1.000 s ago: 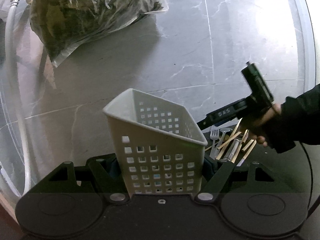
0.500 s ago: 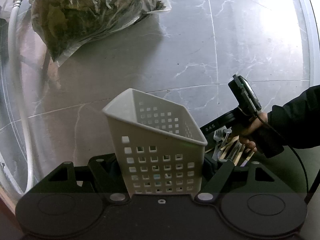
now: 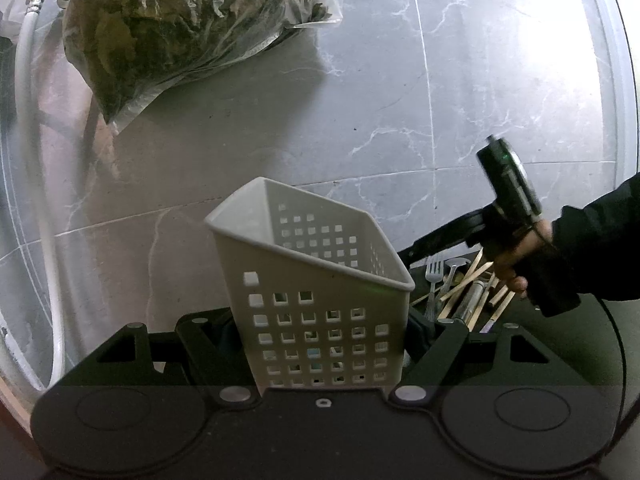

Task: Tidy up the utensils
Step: 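Lower the right gripper onto the pile and grasp another metal spoon, then carry the spoon with the right gripper and release it into the caddy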

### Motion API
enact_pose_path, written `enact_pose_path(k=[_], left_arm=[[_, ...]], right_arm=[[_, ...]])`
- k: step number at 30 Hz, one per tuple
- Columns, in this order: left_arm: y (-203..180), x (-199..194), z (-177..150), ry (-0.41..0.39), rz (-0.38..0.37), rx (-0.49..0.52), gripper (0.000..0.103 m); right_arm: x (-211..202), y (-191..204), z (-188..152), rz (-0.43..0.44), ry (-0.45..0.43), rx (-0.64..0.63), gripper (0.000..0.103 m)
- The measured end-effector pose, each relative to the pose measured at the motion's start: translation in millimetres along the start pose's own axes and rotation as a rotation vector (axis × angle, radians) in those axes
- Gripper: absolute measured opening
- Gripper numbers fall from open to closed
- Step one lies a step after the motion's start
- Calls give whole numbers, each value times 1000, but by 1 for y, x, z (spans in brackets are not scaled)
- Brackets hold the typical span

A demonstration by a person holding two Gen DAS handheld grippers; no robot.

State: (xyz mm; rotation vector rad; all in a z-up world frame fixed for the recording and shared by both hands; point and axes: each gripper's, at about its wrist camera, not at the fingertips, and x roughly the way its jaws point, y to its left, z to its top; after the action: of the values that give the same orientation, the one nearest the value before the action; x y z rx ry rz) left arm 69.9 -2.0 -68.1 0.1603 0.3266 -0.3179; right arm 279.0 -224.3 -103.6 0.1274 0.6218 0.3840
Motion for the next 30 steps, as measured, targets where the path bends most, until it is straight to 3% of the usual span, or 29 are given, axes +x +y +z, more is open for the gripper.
enact_pose_path(k=[18,23,30], left_arm=[[11,-1,-6,-19,-50,11,77],[15,-3,-9,-30,-76,17,77],[21,-5,-12,-43,-112,22,77]], right_arm=[[-92,61,22,-136,-239,-34,1],[-134,87,38,-182,-363,-50,1],[-169,130,68,-163,-509,-116,1]])
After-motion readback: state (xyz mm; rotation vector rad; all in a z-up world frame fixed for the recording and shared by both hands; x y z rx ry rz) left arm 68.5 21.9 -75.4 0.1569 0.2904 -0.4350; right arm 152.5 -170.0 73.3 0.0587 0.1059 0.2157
